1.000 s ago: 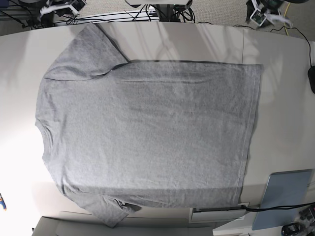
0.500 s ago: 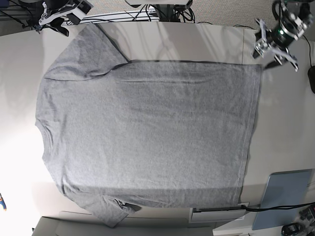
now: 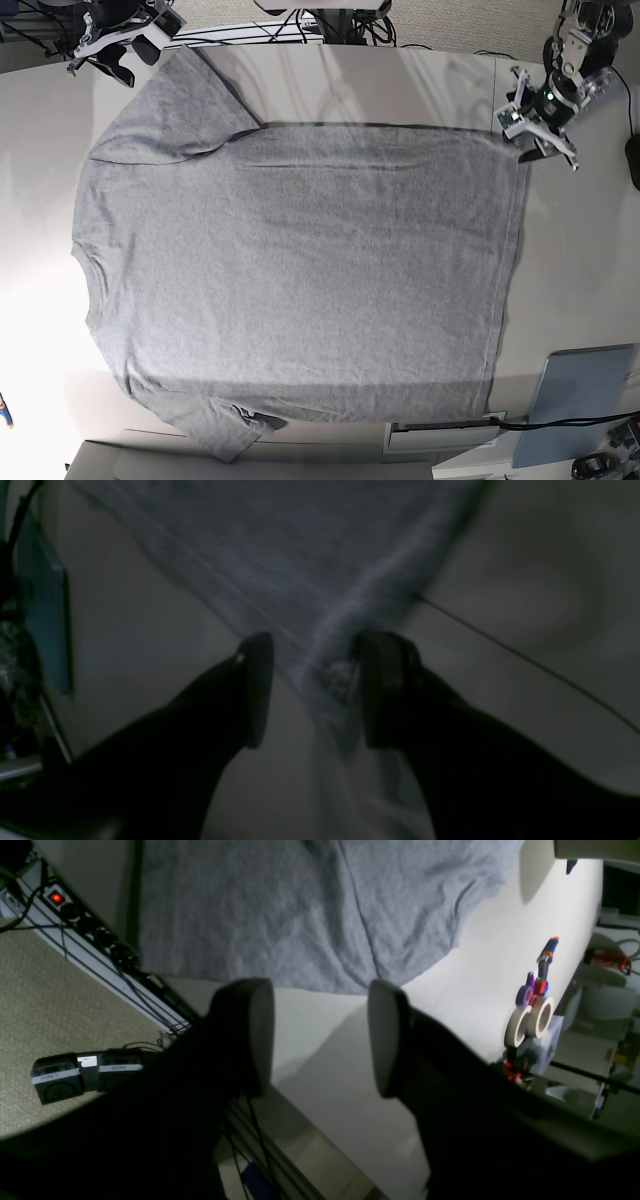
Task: Fold the T-shirt properly
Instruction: 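Lower both grippers onto the shoulder corners of the grey T-shirt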
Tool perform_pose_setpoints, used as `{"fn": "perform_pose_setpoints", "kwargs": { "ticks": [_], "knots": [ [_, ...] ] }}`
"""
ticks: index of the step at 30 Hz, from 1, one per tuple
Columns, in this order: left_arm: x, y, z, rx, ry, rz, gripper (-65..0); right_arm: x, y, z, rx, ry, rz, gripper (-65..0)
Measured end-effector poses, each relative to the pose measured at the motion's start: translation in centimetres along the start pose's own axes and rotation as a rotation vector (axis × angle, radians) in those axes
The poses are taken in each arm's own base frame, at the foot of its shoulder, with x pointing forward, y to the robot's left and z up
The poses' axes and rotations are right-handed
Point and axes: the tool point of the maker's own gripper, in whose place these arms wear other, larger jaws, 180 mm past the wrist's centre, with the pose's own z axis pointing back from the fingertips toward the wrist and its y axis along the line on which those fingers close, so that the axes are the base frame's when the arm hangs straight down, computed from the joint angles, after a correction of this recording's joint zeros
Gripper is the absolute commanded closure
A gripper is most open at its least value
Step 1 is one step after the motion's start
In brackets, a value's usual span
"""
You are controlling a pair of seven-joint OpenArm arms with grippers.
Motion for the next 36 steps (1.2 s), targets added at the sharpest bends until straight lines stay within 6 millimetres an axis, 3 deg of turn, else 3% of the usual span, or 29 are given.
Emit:
{"fn": "perform_pose_setpoints", "kwargs": {
  "ticks": [9, 11, 15, 16, 21, 25, 28, 36],
  "knots": [
    [0.5, 1.7, -2.3, 0.002, -0.027, -0.030, -27.9, 0.1, -0.8, 0.0, -0.042, -0.002, 0.082, -29.9],
    [0.5, 1.5, -2.3, -0.009, -0.026, -0.062, -22.1, 0.1, -0.8, 0.0, -0.045, -0.002, 0.090, -29.9],
    [0.2, 0.2, -2.3, -0.073, -0.011, -0.097, -1.4, 0.1, 0.3, -0.3, 0.023, -0.002, 0.154, -29.9],
    [0.2, 0.0, -2.3, -0.076, -0.010, -0.097, 0.0, 0.2, 0.4, -0.4, 0.036, -0.007, 0.182, -29.9],
    [0.1, -0.1, -2.2, -0.078, -0.009, -0.098, 0.0, 1.8, 0.3, -1.7, 0.056, -0.093, 0.243, -29.9],
    [0.1, 0.0, -2.3, -0.073, -0.004, -0.096, 0.0, -0.2, 1.6, -4.0, 0.113, -0.065, 0.277, -29.9],
    [0.2, -0.1, -2.4, -0.066, -0.002, -0.087, 0.0, -2.3, 1.4, -5.6, 0.114, -0.015, 0.301, -29.9],
    [0.4, -0.2, -2.7, -0.044, 0.007, -0.074, 0.0, -4.6, 0.7, -7.0, 0.105, 0.033, 0.414, -29.9]
  ]
}}
